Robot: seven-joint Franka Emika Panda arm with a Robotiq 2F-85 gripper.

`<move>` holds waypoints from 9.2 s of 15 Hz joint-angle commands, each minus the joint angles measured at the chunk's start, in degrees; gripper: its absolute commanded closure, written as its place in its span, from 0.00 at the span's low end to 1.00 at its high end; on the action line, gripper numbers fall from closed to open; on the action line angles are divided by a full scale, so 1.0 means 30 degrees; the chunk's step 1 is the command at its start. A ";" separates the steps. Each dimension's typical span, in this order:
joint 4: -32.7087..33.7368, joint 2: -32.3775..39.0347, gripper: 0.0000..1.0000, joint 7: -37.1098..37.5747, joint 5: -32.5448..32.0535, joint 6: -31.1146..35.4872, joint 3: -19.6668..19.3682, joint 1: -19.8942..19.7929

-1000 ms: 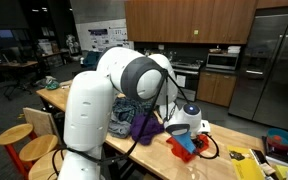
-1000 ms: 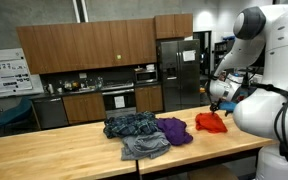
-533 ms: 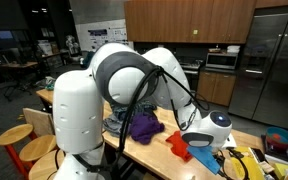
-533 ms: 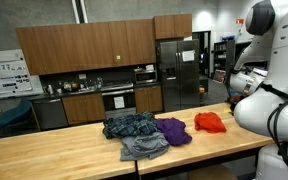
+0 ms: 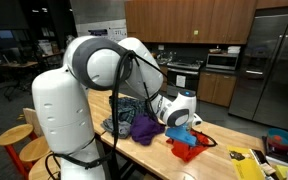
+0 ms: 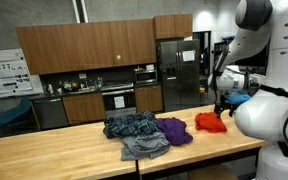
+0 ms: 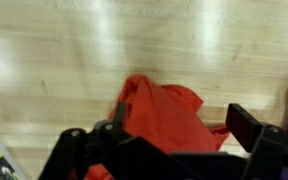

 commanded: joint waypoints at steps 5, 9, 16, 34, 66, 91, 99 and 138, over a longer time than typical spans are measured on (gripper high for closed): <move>0.1261 -0.1050 0.00 0.4182 -0.3480 0.1404 -0.1360 0.6338; 0.1984 0.0553 0.00 0.3061 -0.2409 0.2821 -0.2071 0.6950; 0.4681 0.3697 0.00 -0.2641 0.5028 0.1016 -0.2069 0.4638; 0.7556 0.5947 0.00 -0.1683 0.5451 -0.0698 -0.1667 0.3669; 1.2779 0.9606 0.39 0.1508 0.2612 -0.5204 -0.2312 0.3845; 1.3647 1.1786 0.99 0.4714 0.0935 -0.2914 -0.3232 0.4072; 1.2778 1.0986 0.46 0.5677 -0.0178 0.0079 -0.3883 0.4377; 1.3975 1.1475 0.00 0.4300 0.0496 -0.3458 -0.3289 0.3947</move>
